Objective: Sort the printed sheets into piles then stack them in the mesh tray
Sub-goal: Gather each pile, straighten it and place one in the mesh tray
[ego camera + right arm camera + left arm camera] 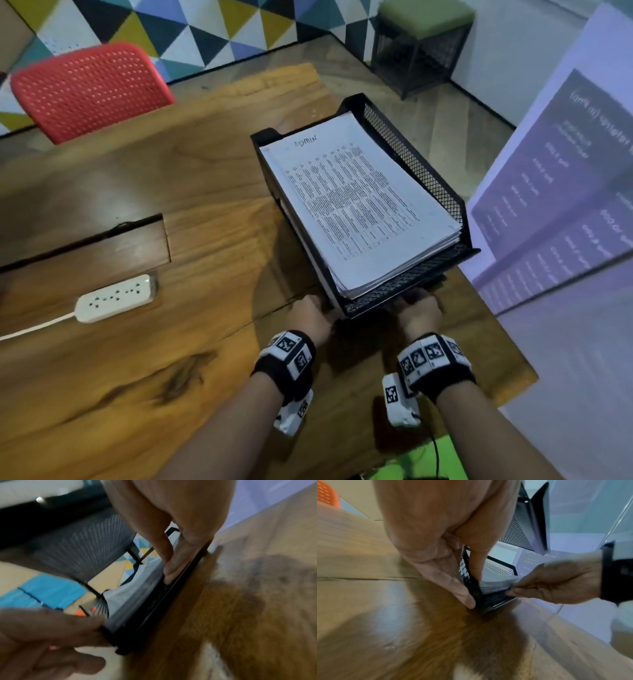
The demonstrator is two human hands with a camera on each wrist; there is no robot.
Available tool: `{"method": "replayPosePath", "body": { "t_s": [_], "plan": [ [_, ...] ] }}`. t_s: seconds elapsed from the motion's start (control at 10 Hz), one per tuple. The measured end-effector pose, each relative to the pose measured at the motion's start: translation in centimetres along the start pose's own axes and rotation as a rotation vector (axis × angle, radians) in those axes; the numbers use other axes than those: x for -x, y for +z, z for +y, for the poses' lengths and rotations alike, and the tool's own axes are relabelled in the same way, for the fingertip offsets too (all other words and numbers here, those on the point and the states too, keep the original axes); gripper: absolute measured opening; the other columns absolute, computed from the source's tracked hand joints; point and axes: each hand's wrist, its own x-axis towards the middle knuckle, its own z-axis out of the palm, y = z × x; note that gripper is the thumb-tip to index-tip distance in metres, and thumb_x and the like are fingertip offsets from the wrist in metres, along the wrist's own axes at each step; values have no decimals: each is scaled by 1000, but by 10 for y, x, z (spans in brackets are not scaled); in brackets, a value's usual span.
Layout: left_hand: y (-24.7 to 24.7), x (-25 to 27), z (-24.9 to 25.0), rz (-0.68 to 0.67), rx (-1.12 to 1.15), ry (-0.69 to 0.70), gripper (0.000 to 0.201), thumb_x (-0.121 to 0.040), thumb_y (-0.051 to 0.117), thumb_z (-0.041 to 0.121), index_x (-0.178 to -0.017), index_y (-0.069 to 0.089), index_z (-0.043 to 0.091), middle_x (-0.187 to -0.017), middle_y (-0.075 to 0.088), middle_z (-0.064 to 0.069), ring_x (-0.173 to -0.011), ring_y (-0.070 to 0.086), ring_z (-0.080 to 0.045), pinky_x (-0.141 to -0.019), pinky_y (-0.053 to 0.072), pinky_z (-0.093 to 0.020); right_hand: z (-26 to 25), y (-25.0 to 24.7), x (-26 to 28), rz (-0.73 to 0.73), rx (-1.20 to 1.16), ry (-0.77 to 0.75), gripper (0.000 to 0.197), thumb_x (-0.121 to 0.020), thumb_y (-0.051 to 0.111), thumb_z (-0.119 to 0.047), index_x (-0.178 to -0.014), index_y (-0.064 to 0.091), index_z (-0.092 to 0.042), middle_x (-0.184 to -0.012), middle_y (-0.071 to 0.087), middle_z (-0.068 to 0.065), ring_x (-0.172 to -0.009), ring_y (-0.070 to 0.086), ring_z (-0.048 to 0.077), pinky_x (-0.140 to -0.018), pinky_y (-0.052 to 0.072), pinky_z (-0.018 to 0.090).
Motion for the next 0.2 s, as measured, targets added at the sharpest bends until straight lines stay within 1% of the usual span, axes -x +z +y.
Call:
{"method": "replayPosePath", "body": {
  "t_s": [0.1,0.2],
  "plan": [
    [-6,1,-4,-51,21,28,31,-86,69,43,-94,72,14,-88,75,-5,-77,71,-22,-71,60,-38,-2,17,-6,-37,24,-42,30,-92,51,2,-122,54,9,-117,59,26,-110,58,38,-95,48,43],
    [-18,7,-17,-2,-88,68,35,-87,68,47,-109,70,20,-103,74,-3,-95,69,-24,-78,56,-31,-2,11,5,-25,269,-130,25,-87,63,-4,-109,60,8,-98,64,22,-100,63,35,-77,49,33]
  ]
}}
